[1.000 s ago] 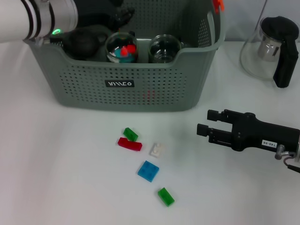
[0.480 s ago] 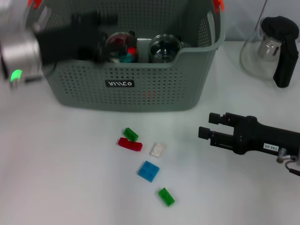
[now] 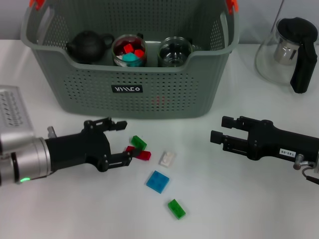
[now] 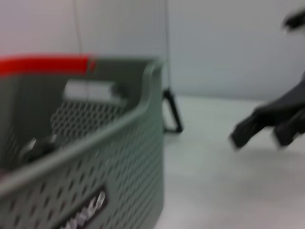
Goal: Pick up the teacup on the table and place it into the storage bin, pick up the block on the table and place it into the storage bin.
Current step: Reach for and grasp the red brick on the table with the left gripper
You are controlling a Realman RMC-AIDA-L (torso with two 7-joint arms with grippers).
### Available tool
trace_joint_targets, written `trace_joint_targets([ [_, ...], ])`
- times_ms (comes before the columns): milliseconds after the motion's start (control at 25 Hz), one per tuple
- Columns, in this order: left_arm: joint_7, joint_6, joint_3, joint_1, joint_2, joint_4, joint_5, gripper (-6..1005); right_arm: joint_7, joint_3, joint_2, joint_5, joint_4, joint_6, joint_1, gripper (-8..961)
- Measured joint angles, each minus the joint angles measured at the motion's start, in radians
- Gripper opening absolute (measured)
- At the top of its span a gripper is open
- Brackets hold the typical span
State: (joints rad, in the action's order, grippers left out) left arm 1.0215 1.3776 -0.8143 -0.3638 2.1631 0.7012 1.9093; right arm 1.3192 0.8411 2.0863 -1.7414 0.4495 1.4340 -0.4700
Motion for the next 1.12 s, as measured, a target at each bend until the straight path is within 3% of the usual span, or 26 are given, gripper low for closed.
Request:
trace_joint_targets([
  [280, -0.002, -0.11, -0.023, -0.031, 0.0, -0.079, 0.008, 732, 0.0, -0.001, 0.002, 0.0, 0.0, -0.003, -0.002, 714],
  [520, 0.006, -0.13, -0.038, -0.068, -0.003, -0.115, 0.087, 730, 0.0, -0.009, 0.002, 0.0, 0.0, -0.004, 0.002, 714],
  [1120, 0.031, -0.217, -0.039, -0.108, 0.001, -0.161, 0.133, 727, -0.002, -0.011, 0.0, 0.0, 0.0, -0.01, 0.004, 714],
])
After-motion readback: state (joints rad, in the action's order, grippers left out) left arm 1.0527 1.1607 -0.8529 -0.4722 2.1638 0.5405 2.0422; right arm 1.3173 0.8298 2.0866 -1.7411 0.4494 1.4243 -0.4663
